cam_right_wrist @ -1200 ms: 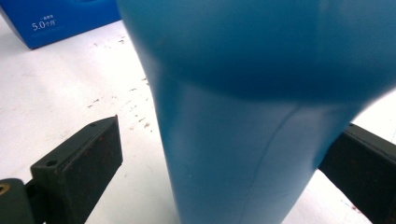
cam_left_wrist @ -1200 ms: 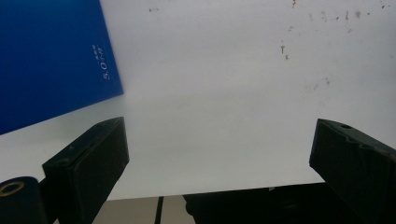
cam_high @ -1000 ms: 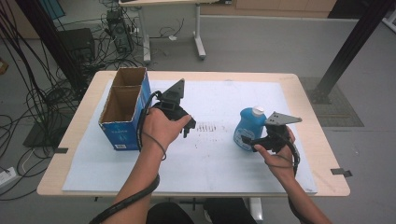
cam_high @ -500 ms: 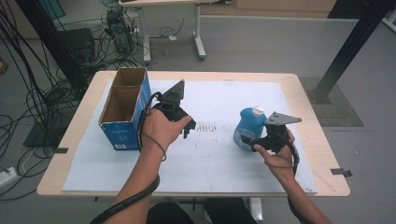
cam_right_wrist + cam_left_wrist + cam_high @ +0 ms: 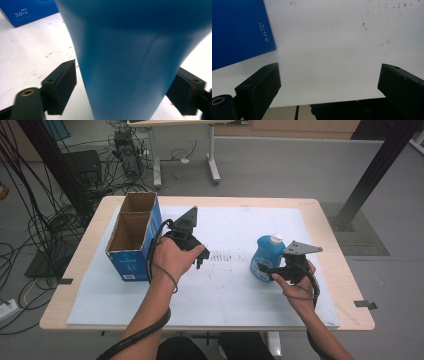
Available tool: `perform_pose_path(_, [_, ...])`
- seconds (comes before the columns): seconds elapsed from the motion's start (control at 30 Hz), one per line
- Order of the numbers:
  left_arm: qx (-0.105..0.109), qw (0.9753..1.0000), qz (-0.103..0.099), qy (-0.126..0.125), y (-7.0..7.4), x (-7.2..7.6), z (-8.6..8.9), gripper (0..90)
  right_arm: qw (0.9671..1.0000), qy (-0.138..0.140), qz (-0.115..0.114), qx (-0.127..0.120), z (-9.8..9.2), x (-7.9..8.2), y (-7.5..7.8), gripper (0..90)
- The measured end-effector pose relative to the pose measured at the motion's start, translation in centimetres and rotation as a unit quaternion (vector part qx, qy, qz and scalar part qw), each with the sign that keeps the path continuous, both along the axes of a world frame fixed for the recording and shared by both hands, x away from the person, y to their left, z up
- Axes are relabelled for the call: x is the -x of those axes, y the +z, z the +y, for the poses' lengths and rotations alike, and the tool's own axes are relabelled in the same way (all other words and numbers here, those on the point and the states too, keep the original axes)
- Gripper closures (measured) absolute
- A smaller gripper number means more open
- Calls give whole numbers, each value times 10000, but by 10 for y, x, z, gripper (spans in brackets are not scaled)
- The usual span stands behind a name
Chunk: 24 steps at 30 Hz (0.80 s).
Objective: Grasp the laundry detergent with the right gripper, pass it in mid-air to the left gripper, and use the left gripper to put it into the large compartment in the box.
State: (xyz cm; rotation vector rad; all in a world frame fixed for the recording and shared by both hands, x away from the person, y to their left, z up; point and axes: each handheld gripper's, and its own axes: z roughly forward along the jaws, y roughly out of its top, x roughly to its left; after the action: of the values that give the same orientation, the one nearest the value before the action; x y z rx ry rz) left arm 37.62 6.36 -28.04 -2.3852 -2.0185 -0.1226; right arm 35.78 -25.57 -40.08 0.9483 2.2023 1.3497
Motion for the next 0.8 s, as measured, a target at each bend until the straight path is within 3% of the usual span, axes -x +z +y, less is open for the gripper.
perform_pose_path(0.47, [-17, 10000, -8, -57, 0, -1, -4, 51, 10000, 18, -32, -76, 1, -1, -1, 406])
perform_pose_path(0.8, [-32, 10000, -22, -60, 1, -2, -6, 51, 10000, 13, -60, -33, 0, -1, -1, 425])
